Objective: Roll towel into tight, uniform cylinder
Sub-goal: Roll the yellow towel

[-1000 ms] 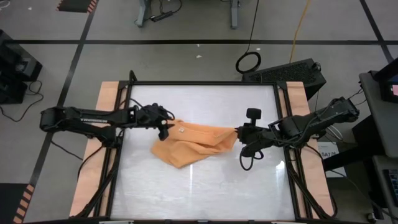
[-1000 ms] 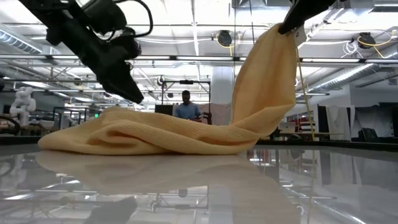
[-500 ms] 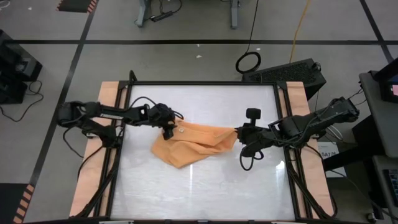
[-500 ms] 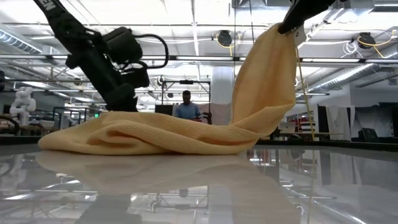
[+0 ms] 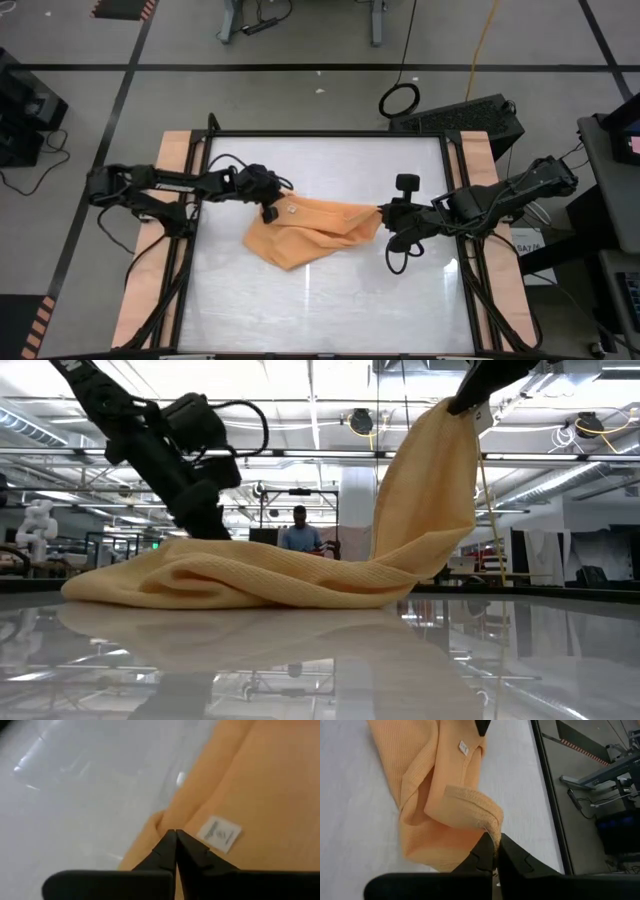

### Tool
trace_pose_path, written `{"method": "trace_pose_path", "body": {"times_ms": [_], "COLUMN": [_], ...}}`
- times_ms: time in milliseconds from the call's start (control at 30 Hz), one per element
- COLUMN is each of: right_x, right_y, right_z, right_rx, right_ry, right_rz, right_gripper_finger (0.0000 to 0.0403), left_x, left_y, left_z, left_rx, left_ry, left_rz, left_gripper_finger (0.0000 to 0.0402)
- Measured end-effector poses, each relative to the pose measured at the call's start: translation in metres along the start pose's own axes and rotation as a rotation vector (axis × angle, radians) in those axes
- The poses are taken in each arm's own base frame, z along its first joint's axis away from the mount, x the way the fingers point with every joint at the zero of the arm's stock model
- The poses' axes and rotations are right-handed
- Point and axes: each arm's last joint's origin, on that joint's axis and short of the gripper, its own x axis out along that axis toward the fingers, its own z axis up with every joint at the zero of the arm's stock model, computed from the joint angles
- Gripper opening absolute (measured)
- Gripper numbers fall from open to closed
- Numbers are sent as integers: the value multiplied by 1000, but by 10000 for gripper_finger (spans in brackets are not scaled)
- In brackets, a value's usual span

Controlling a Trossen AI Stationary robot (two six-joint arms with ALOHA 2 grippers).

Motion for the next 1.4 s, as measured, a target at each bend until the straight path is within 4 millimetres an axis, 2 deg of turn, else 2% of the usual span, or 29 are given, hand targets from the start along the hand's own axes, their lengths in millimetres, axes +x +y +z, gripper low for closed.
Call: {"method": "trace_pose_path", "body": {"times_ms": [100,200,367,467,567,700,767,900,933,1033,1200,1400], "right_x": [0,0,0,0,0,0,0,0,0,0,0,0], "right_y": [0,0,0,0,0,0,0,0,0,0,0,0], "right_z": [0,0,0,0,0,0,0,0,0,0,0,0], "right_rx": [0,0,-3,-3,-2,-2,-2,-3,-2,-1,-1,-1], "right_ry": [0,0,0,-1,-1,0,0,1,1,1,1,2], "right_rz": [0,0,0,0,0,0,0,0,0,0,0,0], "right_gripper_finger": [2,2,2,2,2,2,2,2,2,2,2,2], "left_x": [-10,-12,-4,4,13,22,25,26,25,19,12,11], "left_y": [0,0,1,1,1,6,8,8,9,9,8,1], "left_z": [5,2,-7,-7,-9,-15,-18,-18,-17,-12,-7,-7], "left_rx": [-69,-101,-100,-68,-16,-1,-2,-6,-13,-36,-37,87], "left_ry": [-43,-11,74,66,81,122,144,143,135,95,56,58], "left_rz": [4,-4,27,41,43,62,70,72,76,81,84,90], "left_gripper_finger": [12,34,122,179,203,170,130,26,16,25,68,113]}}
